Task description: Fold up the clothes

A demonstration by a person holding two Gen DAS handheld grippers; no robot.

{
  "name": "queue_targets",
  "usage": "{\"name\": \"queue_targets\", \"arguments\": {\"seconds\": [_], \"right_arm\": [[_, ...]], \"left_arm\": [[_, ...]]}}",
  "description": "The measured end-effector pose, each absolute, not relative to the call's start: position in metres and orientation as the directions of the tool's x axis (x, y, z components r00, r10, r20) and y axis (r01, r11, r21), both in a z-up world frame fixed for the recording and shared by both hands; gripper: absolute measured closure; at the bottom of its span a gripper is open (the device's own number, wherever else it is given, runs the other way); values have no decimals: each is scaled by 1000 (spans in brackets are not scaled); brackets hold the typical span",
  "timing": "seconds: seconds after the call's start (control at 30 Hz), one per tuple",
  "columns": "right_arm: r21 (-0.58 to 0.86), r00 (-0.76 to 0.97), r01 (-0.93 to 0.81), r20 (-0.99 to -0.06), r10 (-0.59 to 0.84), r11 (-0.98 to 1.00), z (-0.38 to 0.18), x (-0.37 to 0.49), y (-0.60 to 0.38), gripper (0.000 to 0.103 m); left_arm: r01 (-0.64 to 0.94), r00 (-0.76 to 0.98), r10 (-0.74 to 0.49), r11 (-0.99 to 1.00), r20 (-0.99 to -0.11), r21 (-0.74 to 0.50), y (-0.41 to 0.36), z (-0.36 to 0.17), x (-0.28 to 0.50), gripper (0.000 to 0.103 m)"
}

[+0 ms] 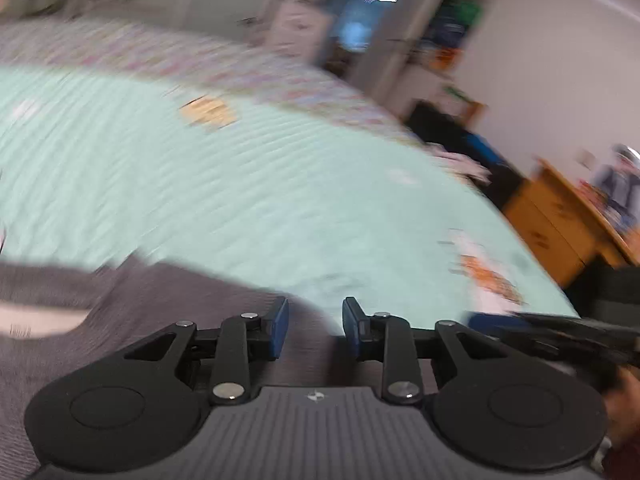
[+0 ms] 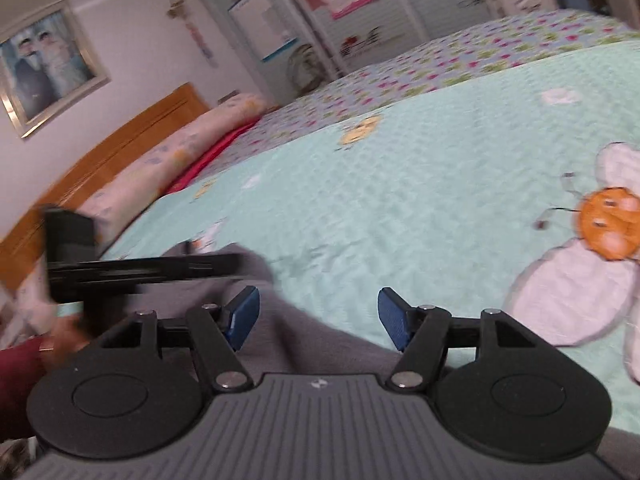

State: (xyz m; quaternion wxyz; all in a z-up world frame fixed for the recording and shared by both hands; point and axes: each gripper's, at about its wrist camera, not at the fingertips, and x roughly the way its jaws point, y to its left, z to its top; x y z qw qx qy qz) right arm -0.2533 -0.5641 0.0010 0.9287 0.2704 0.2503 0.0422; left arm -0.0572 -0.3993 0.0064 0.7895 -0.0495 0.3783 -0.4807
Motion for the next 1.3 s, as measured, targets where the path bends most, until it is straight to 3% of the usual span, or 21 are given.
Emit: {"name": "queue_targets", "arguments": {"seconds": [0.1, 0.17, 0.2, 0.3, 0.43, 0.53, 0.63, 0.77, 0.83, 0.97, 1.03, 1.07, 1.2, 1.3], "right_arm": [[478, 823, 38, -513, 244, 877, -2, -232, -553, 37], [455, 780, 39, -570, 258, 890, -8, -220, -547, 37], [435, 771, 40, -586, 249, 900, -10, -219, -544, 43], [399, 769, 45, -599, 223, 916, -9, -222, -537, 95], [237, 840, 106, -541, 40, 966, 10, -253, -494, 100], [-168, 848, 146, -486, -211, 975, 12, -273, -414, 101], [-572, 851, 121, -360, -381, 811, -18, -291, -338, 103], [-631, 836, 133, -343, -428, 765, -38, -295, -321, 103], [-541, 822, 190, -369, -434, 819, -25, -296, -335, 103], [-87, 785, 478, -403, -470, 874, 6, -349, -402, 97], [86, 727, 632, -411, -550, 770, 9, -397, -434, 75], [171, 692, 695, -422, -585, 699, 10, -420, -450, 71], [399, 560, 826, -494, -665, 398, -4, -498, -498, 68], [601, 608, 755, -489, -626, 264, -15, -525, -534, 68]], "left_arm": [[659, 250, -833, 519, -493, -544, -387, -11, -49, 77], [614, 251, -853, 505, -457, -606, -379, -21, -43, 90], [600, 247, -857, 502, -453, -622, -376, -23, -41, 90], [611, 255, -853, 507, -455, -608, -377, -22, -44, 91], [615, 269, -846, 519, -461, -594, -374, -21, -42, 93], [601, 266, -848, 518, -458, -609, -371, -26, -39, 94], [597, 266, -848, 519, -459, -612, -370, -28, -37, 94], [596, 265, -848, 519, -460, -613, -371, -28, -36, 95], [592, 261, -850, 516, -458, -619, -371, -29, -35, 95], [590, 258, -851, 514, -458, -622, -369, -29, -34, 95], [591, 258, -851, 514, -458, -622, -369, -29, -34, 95], [590, 258, -851, 514, -458, -622, -369, -29, -34, 95], [591, 258, -850, 516, -460, -621, -369, -29, -34, 95], [591, 258, -848, 517, -463, -619, -370, -29, -34, 95]]}}
